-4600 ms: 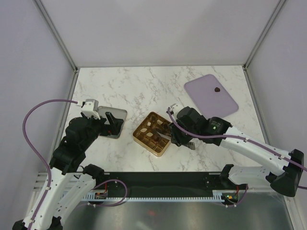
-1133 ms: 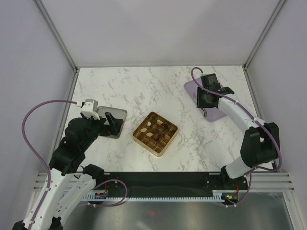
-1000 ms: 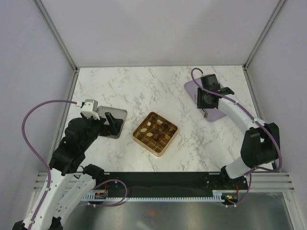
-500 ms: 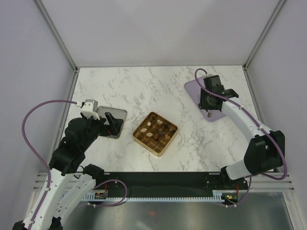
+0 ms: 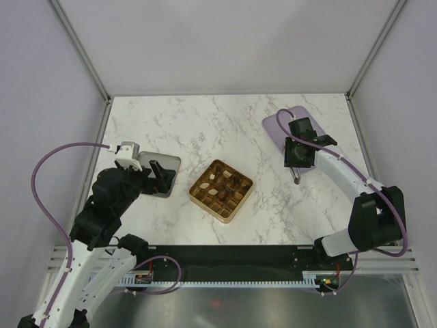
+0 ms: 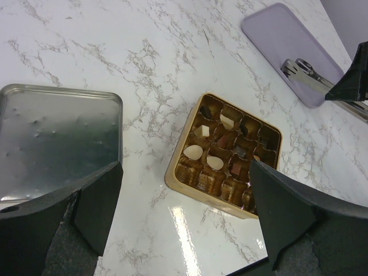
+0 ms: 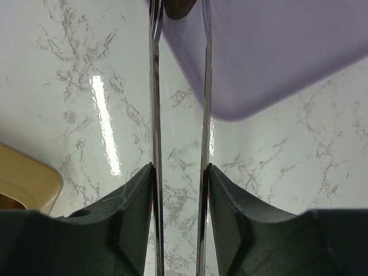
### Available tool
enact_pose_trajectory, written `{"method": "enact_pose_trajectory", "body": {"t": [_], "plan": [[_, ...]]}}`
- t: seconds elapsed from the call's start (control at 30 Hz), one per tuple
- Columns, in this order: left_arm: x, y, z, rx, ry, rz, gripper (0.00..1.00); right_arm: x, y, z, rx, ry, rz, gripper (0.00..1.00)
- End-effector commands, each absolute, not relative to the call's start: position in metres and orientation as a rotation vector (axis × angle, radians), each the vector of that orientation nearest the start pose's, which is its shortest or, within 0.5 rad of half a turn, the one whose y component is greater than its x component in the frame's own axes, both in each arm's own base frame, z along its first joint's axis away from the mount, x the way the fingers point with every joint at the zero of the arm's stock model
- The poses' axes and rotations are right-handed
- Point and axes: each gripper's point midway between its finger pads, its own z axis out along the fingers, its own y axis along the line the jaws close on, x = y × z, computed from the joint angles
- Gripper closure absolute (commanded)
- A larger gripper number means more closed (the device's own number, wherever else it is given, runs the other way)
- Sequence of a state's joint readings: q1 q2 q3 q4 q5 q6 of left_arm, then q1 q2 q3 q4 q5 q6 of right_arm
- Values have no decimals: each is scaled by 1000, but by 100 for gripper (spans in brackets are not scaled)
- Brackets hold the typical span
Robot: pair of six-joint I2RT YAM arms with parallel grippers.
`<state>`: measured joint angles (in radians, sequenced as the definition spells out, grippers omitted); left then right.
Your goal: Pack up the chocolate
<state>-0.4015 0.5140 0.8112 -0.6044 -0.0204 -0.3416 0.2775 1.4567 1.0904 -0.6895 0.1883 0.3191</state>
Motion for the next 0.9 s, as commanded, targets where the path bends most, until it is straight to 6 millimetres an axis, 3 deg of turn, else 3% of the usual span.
{"method": "enact_pose_trajectory", "body": {"t": [0.0, 0.43, 0.87], "plan": [[209, -103, 260, 53, 1897, -500, 0, 326, 74, 117, 139, 2544, 6, 52], [210, -102, 260, 51, 1898, -497, 0, 334, 70, 120, 128, 2530, -36, 57], [210, -102, 260, 50, 1896, -496, 0, 335, 71, 146, 103, 2494, -27, 60]]}}
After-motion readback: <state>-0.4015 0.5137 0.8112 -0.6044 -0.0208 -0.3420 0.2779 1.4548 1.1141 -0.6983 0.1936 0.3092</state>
